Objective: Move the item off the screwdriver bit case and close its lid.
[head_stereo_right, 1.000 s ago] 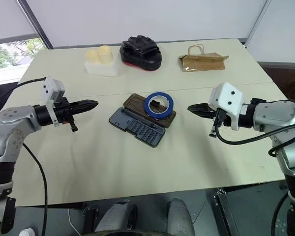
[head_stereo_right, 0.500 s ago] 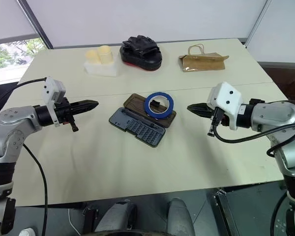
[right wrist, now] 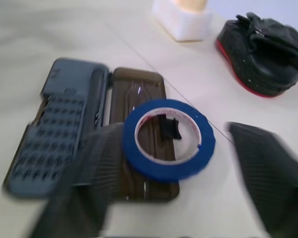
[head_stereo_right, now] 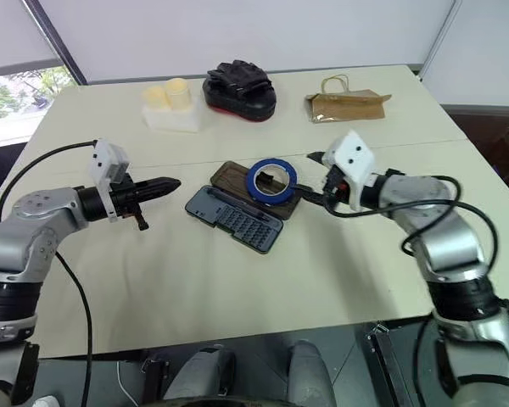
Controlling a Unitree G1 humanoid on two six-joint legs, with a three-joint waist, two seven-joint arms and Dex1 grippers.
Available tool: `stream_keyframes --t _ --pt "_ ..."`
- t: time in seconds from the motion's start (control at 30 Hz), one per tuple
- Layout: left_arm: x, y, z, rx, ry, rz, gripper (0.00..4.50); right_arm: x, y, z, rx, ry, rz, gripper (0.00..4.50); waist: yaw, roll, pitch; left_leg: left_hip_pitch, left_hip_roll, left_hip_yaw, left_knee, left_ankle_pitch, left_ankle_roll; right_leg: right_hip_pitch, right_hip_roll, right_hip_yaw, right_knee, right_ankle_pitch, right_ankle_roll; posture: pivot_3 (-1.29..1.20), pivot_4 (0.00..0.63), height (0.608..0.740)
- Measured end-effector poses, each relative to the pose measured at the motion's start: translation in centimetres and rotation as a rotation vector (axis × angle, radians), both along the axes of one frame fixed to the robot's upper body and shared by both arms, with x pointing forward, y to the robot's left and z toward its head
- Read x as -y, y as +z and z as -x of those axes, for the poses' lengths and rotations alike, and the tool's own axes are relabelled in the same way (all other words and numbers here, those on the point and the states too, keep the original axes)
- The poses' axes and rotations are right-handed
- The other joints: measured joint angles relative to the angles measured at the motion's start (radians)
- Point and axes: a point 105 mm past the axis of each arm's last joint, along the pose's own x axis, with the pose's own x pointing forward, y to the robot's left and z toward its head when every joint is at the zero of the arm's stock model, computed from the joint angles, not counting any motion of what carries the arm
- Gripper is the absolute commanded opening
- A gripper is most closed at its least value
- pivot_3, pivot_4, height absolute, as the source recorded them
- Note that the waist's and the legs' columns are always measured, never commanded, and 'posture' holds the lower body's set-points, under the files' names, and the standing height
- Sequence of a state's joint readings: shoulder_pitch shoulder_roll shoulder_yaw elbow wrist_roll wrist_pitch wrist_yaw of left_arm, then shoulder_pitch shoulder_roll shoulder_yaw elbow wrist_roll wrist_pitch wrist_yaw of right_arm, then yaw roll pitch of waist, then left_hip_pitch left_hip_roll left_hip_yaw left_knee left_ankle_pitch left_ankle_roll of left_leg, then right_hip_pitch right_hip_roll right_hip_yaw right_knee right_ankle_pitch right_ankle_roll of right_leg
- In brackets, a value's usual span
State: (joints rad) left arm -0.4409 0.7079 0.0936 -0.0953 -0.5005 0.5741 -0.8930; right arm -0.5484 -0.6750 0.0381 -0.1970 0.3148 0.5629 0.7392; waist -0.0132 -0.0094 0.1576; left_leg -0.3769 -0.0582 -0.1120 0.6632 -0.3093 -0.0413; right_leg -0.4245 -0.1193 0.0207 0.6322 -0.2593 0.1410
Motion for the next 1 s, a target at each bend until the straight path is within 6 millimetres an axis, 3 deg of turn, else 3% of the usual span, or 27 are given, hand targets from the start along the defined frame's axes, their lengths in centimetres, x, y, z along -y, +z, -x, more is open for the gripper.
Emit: stream_keyframes --t 0.33,0.47,0.73,0.97,1.0 --pt "0.3 0.1 -0.1 0.027 0.012 0.0 0.0 -2.3 -1.1 -6.0 -0.171 -0.3 -0.198 4.44 -0.007 0.0 0.0 0.0 0.0 0.0 -0.001 0.0 -0.001 -0.003 0.0 0.0 0.001 0.0 0.0 0.0 0.15 0.74" --pt "0.4 0.0 0.0 0.032 0.016 -0.006 0.0 -3.6 -2.4 -7.5 -0.229 -0.361 -0.172 4.44 -0.007 0.0 0.0 -0.001 0.0 0.0 -0.001 0.0 -0.001 -0.003 0.0 0.0 0.001 0.0 0.0 0.0 0.15 0.74" --pt "0.3 -0.3 0.1 0.037 0.032 -0.02 0.0 -3.0 -6.7 -8.8 -0.302 -0.467 0.008 4.44 -0.015 0.001 0.0 -0.001 0.0 0.0 -0.001 0.001 -0.001 -0.003 0.0 0.0 0.002 0.0 0.0 0.0 0.15 0.74" --pt "0.5 -0.5 0.5 0.043 0.034 -0.023 0.0 -2.6 -6.8 -9.6 -0.284 -0.505 0.035 4.44 -0.033 0.001 0.0 0.0 0.0 -0.001 -0.002 0.001 -0.001 -0.003 0.0 0.0 0.003 0.0 0.0 0.0 0.15 0.74" --pt "0.6 -0.5 0.5 0.043 0.035 -0.02 0.0 -2.6 -6.8 -9.7 -0.284 -0.511 0.041 4.2 -0.033 0.001 0.0 0.0 0.0 -0.001 -0.002 0.001 -0.001 -0.003 0.0 0.0 0.003 0.0 0.0 0.0 0.15 0.74"
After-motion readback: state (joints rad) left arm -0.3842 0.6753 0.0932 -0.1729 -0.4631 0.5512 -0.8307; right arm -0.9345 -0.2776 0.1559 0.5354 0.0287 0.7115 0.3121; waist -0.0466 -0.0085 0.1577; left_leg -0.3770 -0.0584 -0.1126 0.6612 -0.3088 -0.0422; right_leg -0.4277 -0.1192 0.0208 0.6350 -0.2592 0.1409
